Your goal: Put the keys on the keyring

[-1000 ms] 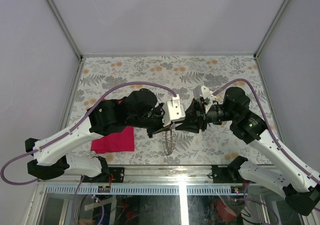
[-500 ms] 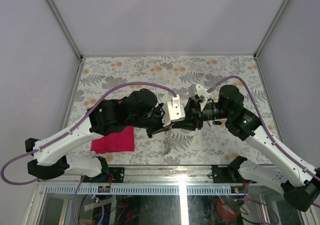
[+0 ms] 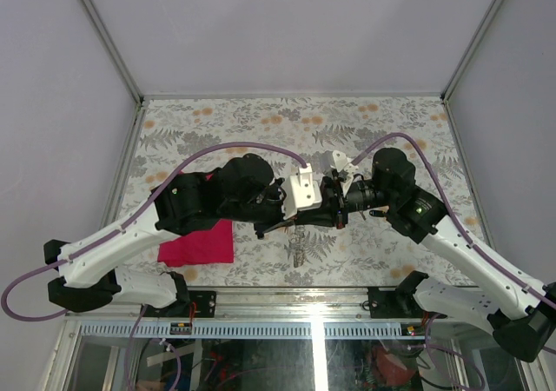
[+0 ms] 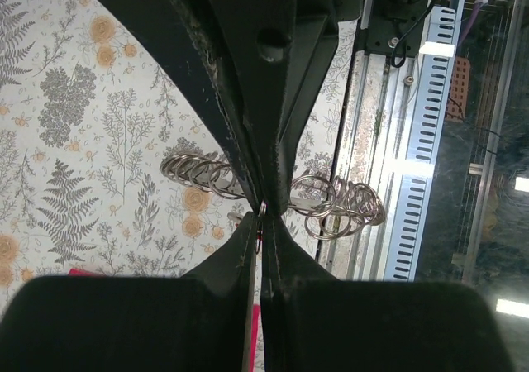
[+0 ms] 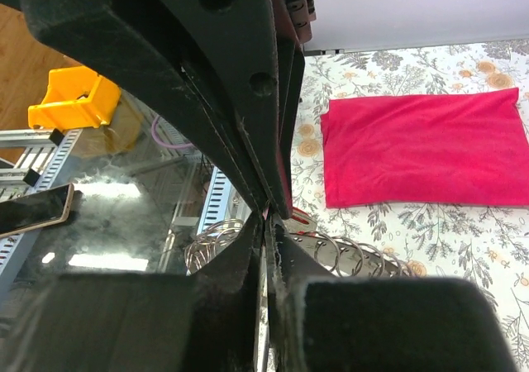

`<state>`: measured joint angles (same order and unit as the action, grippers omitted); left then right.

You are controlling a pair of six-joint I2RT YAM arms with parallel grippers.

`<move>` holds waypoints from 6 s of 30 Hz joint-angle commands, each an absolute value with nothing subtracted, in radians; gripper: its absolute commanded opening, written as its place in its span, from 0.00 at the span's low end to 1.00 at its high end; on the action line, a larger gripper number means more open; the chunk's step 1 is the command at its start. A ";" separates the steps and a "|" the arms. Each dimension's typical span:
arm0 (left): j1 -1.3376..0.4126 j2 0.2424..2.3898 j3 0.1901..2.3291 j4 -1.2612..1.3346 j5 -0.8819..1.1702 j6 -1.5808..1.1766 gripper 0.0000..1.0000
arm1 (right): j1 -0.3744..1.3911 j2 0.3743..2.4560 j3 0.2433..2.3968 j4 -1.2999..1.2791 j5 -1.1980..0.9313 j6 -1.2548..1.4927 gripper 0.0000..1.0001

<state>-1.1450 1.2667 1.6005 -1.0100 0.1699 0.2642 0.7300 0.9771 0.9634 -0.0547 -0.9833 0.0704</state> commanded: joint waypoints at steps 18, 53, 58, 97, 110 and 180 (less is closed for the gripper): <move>-1.152 1.057 1.403 -0.651 0.235 0.193 0.17 | 0.745 0.863 0.965 0.046 -0.941 0.122 0.00; -1.151 0.966 1.273 -0.492 0.256 0.163 0.00 | 0.746 0.835 0.986 0.116 -0.921 0.184 0.00; -1.151 0.961 1.267 -0.479 0.249 0.159 0.00 | 0.745 0.827 0.985 0.138 -0.919 0.202 0.00; -1.152 0.812 1.066 -0.091 0.226 0.028 0.28 | 0.746 0.752 0.871 0.465 -0.840 0.368 0.00; -1.152 0.842 1.037 -0.051 0.248 0.015 0.39 | 0.745 0.756 0.881 0.459 -0.866 0.368 0.00; -1.152 1.017 1.332 -0.642 0.129 0.144 0.00 | 0.746 0.732 0.962 -0.042 -0.784 0.094 0.50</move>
